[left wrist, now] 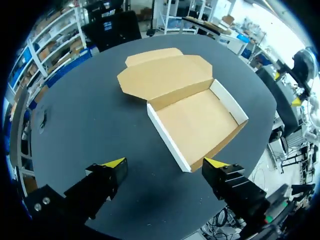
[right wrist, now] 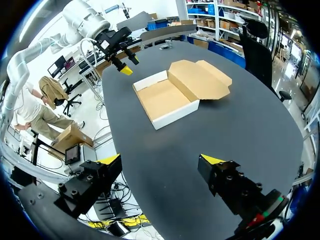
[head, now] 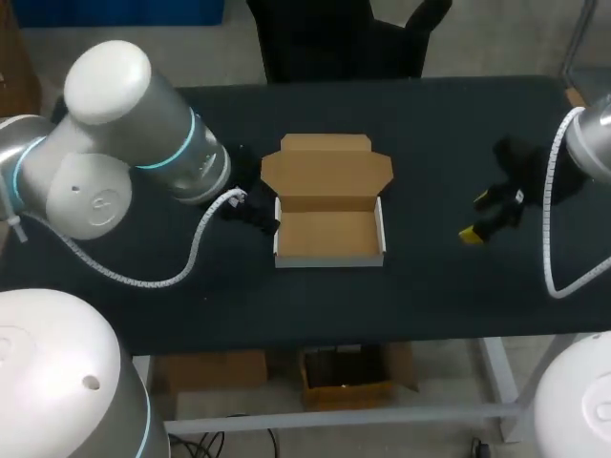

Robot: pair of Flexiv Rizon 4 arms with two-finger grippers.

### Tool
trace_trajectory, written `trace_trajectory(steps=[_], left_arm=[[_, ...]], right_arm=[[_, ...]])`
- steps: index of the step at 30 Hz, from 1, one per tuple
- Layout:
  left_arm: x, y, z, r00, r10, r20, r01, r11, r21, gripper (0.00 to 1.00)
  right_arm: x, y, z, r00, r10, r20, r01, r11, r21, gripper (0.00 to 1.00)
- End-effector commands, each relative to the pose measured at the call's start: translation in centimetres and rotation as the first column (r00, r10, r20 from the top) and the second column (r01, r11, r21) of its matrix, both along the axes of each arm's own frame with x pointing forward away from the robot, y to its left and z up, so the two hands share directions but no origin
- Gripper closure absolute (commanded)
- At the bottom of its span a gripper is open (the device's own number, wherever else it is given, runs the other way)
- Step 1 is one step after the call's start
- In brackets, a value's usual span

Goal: Assemble the packaging by folding the flat box into shape, placing the metal phone stand inside, and closing the box properly

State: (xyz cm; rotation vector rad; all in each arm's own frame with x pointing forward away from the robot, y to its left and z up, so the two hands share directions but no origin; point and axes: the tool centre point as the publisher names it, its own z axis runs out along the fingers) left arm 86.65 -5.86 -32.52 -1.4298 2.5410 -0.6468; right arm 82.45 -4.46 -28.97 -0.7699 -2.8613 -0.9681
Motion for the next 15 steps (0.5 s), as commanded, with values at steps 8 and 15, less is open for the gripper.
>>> trace_trajectory(steps=[8,15], left_arm=[[-4.2,5.1,4.7,0.994,-0.076,0.077,0.09,0.976,-0.2,0.0],[-5.4,7.2,7.2,0.999,0.019,0.044,-0.011,0.986,-0.167,0.0]], right_arm=[[-2.2,-1.6,1.5,0.993,-0.114,-0.029,0.115,0.993,0.013,0.0],[-3.2,-3.4,2.3,0.945,-0.301,-0.125,0.303,0.953,-0.007,0.0]])
